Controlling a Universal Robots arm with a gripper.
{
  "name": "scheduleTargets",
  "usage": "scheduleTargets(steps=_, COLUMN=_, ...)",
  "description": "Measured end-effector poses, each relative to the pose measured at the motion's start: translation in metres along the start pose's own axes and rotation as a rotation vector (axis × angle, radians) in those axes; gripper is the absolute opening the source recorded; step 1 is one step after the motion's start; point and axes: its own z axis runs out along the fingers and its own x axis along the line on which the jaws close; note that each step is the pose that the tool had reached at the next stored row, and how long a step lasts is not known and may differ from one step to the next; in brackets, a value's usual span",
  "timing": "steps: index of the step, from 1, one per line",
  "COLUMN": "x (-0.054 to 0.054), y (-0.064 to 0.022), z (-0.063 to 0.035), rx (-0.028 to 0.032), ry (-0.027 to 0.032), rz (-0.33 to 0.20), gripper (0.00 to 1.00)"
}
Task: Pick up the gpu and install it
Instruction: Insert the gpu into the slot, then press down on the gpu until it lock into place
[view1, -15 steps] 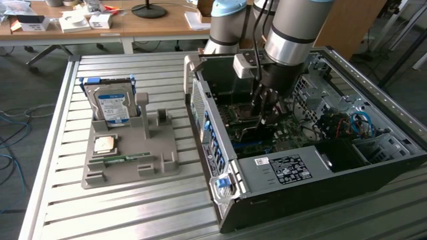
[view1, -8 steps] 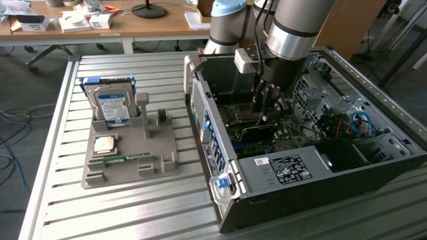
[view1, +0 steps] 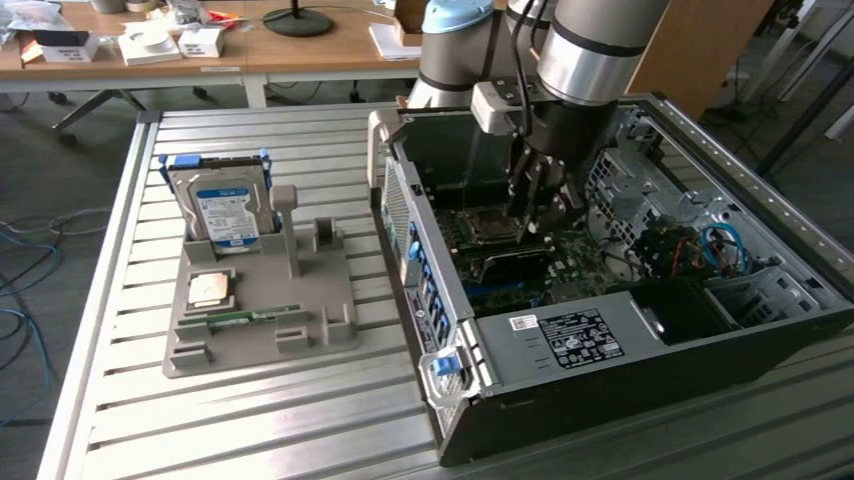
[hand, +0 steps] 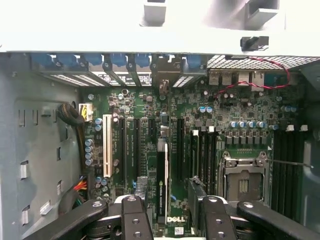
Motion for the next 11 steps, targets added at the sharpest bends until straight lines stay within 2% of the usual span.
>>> scheduleTargets(steps=5, x=-0.0001, y=0.0, z=-0.0039, rx=0.0, ry=0.0, rz=0.0, gripper=0.45)
scheduleTargets(steps=11, x=-0.0001, y=0.0, z=-0.0041, rx=0.0, ry=0.0, rz=0.0, gripper=0.45)
